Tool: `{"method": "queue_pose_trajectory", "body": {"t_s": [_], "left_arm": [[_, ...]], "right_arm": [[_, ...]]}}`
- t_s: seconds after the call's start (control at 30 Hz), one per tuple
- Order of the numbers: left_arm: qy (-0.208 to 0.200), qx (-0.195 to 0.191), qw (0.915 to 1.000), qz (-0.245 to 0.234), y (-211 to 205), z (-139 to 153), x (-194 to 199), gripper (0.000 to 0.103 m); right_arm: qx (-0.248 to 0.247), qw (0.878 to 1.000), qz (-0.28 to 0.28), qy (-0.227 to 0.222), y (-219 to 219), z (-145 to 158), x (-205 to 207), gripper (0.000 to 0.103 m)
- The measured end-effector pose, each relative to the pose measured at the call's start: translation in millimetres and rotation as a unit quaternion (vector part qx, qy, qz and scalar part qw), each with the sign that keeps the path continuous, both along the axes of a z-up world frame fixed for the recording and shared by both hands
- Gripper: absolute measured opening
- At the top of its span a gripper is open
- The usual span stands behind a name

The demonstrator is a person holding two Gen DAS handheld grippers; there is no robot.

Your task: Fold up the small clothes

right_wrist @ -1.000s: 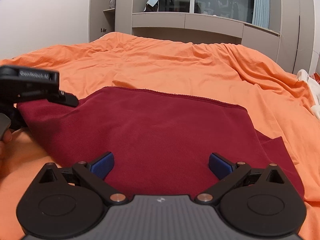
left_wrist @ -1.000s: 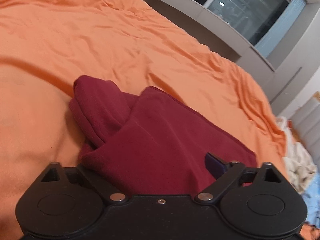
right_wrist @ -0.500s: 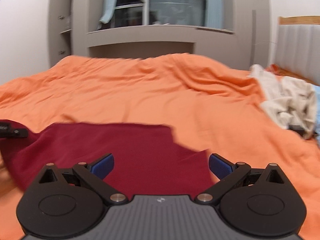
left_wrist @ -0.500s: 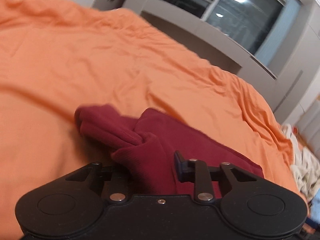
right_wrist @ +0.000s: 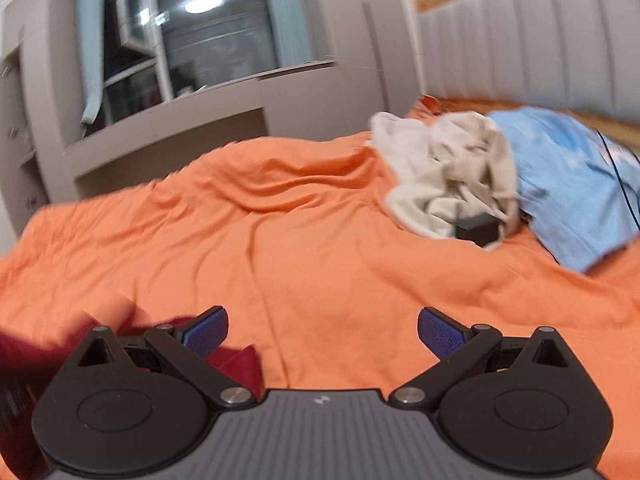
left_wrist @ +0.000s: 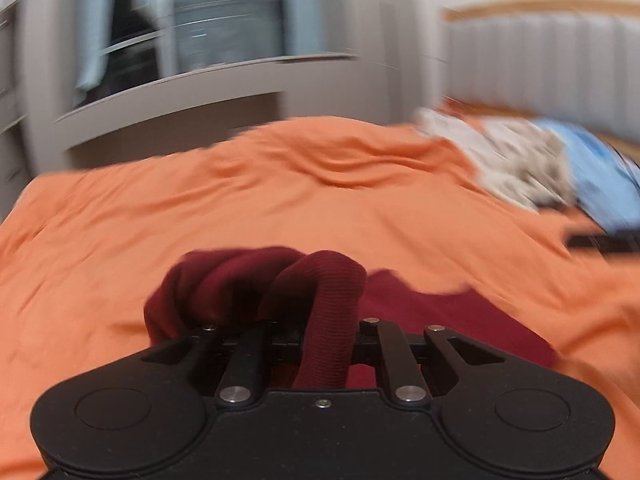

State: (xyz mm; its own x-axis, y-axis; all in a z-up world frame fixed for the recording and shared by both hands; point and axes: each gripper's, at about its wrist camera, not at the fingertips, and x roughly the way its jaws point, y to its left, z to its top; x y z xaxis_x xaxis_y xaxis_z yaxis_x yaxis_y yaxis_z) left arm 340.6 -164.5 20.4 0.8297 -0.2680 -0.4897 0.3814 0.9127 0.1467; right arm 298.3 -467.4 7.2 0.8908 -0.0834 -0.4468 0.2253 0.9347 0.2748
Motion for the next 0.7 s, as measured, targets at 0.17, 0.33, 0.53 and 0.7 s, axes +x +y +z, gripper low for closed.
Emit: {"method": "queue_pose_trajectory", "body": {"t_s": [0.17,0.33,0.53,0.7], "left_arm": [[0.037,0.033,0.9954,-0.082,-53,-28,-20,0.014],[0.05,0.062,0.9922,-0.096,-66,-57,-34,0.021],[0.069,0.046,0.9863,-0.143,-56,-58,-44,0.059],[0.039,0.09,0.9751,-0.199,-60,-59,-68,0.074]], "right_arm": [[0.047,0.999,-0.01,0.006,-26,-6,-1,0.103],[0.054,0.998,0.017,0.026,-16,-14,7,0.103],[0.065,0.995,0.061,0.049,8,-21,20,0.103],[0.053,0.993,0.096,0.051,29,-21,25,0.103]]}}
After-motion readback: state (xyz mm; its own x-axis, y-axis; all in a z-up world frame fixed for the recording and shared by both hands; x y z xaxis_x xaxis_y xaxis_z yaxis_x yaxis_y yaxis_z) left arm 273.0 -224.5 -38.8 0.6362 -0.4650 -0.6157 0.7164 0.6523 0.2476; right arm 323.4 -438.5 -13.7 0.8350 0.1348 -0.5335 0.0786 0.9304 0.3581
